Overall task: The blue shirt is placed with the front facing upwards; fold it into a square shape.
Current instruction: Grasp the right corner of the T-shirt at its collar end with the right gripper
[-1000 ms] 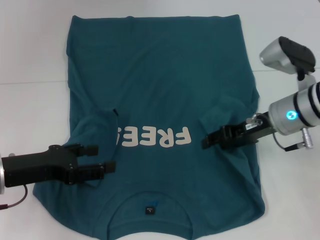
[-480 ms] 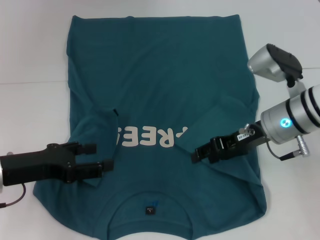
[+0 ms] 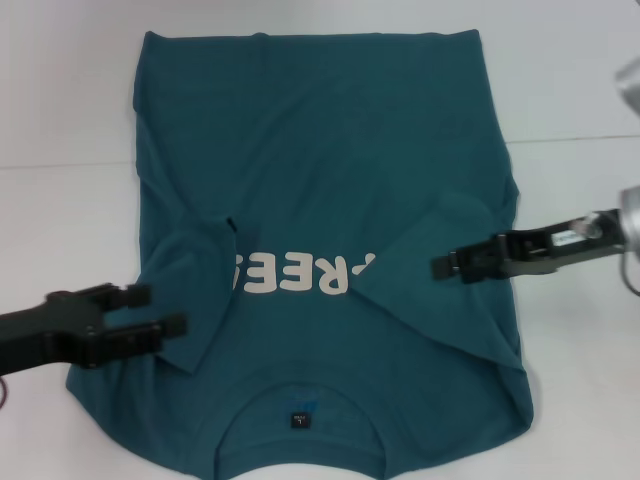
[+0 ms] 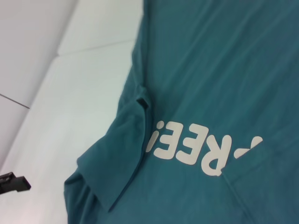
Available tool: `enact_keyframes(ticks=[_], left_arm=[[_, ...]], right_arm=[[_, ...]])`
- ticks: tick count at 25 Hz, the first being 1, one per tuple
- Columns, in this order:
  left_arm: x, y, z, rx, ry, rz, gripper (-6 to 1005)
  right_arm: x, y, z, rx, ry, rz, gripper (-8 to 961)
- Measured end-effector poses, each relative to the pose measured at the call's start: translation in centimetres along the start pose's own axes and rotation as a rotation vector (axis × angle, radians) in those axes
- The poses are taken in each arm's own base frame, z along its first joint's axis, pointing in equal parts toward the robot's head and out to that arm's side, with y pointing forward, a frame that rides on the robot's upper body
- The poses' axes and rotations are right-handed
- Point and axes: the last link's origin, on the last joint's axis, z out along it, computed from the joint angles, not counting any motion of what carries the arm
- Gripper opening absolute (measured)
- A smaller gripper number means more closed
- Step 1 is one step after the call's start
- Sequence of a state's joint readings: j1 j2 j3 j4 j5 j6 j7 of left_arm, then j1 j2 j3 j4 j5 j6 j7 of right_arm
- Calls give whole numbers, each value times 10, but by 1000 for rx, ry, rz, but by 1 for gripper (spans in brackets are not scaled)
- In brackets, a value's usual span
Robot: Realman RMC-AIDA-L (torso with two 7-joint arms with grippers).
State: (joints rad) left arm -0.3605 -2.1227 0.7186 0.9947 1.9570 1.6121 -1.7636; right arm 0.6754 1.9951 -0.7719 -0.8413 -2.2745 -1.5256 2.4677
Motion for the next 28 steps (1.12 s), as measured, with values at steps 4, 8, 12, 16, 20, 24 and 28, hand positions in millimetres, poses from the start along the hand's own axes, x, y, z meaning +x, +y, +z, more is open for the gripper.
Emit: enact_keyframes(ticks=[4, 8, 12, 16, 20, 24, 28], left_arm=[[-9, 5, -22, 51, 59, -13, 842], [-15, 5, -32, 76, 76, -30, 841], [-18, 3, -37, 90, 89, -45, 841], [-18, 3, -37, 91, 91, -52, 841], [-17, 3, -36, 90, 92, -50, 841], [-17, 3, -35, 89, 89, -49, 840], [-16, 3, -36, 89, 87, -43, 840]], right_arm=[[23, -19, -18, 3, -21, 14, 669], [42, -35, -29, 61, 30, 31, 671], [46, -40, -28, 145, 107, 16, 672], [43, -38, -24, 211, 167, -13, 673], [38, -33, -16, 239, 198, -42, 673], [35, -27, -7, 237, 216, -54, 674], [37, -24, 0, 250, 249, -57, 671]])
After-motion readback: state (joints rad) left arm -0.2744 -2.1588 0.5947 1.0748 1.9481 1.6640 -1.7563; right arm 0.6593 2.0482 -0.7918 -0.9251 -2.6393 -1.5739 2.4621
